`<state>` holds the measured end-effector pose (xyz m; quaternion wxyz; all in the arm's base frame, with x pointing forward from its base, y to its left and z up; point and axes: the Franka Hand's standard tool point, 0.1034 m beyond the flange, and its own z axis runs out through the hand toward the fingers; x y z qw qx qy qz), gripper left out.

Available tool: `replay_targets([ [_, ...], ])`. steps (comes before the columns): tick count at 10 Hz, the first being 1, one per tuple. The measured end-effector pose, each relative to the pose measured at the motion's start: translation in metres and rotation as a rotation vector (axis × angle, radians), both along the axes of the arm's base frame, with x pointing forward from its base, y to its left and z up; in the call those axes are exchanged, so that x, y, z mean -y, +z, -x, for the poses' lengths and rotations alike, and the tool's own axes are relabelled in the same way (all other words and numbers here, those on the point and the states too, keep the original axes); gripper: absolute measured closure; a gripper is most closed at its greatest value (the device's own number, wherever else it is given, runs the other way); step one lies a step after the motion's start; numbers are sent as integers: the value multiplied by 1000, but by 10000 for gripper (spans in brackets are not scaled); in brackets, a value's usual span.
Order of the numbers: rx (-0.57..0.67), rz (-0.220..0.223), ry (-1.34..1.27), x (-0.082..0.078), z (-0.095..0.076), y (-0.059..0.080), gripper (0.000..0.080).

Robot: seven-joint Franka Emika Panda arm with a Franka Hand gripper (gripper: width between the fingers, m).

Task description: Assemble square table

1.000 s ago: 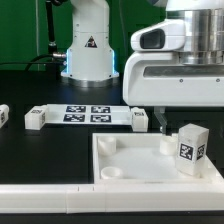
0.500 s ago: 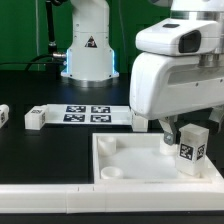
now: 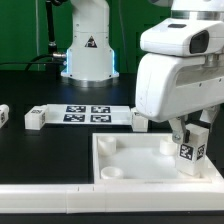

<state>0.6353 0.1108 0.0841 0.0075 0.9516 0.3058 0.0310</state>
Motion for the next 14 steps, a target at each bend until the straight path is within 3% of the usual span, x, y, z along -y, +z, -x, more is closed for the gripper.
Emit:
replay_targets([
  [1, 0, 0, 0, 0, 0, 0, 513],
  [3, -2, -15, -164, -1, 0, 0, 513],
  [10, -23, -110, -1148, -1, 1, -2, 512],
  [14, -46, -135, -1506, -2, 1, -2, 512],
])
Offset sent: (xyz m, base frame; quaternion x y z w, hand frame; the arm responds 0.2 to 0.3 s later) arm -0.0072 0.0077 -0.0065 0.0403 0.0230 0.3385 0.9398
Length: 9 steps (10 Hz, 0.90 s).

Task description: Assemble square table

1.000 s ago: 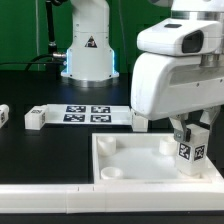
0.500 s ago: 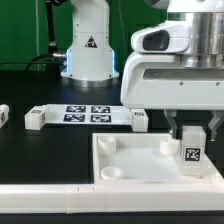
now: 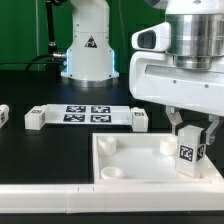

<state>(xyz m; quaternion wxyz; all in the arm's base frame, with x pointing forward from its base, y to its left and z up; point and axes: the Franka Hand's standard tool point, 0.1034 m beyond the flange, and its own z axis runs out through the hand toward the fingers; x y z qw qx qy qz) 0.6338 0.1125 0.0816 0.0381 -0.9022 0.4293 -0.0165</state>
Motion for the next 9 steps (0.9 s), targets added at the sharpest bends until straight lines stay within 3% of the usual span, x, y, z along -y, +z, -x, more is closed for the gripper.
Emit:
replay_targets([
  [1, -5, -13, -85, -1, 0, 0, 461],
  [2, -3, -9, -42, -1, 0, 0, 461],
  [4, 3, -2, 66, -3, 0, 0, 190],
  [9, 30, 34, 568, -3, 1, -1, 151],
])
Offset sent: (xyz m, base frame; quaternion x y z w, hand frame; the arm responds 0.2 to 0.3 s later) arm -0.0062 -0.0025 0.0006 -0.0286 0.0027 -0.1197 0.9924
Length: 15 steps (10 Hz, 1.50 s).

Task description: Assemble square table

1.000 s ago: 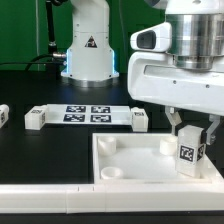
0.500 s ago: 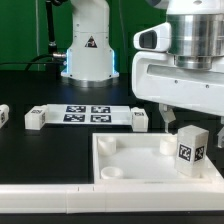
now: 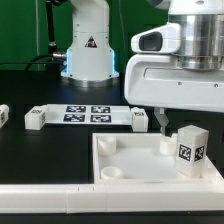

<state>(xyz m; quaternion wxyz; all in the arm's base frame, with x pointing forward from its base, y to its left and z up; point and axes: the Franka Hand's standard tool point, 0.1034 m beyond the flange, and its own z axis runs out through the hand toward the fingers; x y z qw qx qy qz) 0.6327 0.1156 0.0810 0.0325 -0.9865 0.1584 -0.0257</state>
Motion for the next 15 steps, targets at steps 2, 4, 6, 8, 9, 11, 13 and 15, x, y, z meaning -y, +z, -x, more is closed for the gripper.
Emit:
replay_targets([
  [2, 12, 24, 214, -1, 0, 0, 151],
  [4, 26, 54, 474, 0, -1, 1, 151],
  [6, 30, 82, 678, 1, -2, 1, 151],
  [8, 32, 83, 705, 2, -2, 1, 251],
  [9, 32, 83, 706, 2, -2, 1, 386],
  [11, 31, 82, 687, 2, -2, 1, 515],
  [13, 31, 76, 613, 1, -2, 1, 515],
  [15, 32, 54, 389, 2, -2, 1, 515],
])
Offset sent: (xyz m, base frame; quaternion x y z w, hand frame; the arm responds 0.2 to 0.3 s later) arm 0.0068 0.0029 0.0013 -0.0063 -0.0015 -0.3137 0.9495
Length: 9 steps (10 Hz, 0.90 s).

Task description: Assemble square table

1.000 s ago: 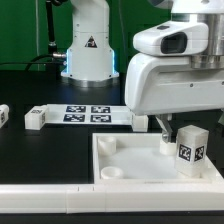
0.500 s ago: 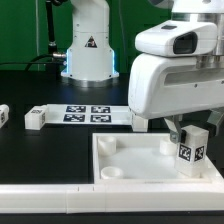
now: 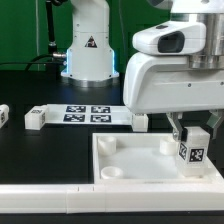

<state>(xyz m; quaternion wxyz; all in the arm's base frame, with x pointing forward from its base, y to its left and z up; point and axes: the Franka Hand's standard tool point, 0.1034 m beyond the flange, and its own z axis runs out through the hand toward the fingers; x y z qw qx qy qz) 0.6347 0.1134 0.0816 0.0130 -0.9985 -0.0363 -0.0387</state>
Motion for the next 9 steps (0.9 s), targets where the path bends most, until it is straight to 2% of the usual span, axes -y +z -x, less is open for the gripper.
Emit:
replay_targets([
  [2, -9, -50, -289, 3, 0, -1, 515],
  [6, -47, -110, -834, 4, 0, -1, 514],
  [7, -60, -123, -930, 5, -1, -1, 514],
  [9, -91, -120, -1092, 5, -1, -1, 514],
])
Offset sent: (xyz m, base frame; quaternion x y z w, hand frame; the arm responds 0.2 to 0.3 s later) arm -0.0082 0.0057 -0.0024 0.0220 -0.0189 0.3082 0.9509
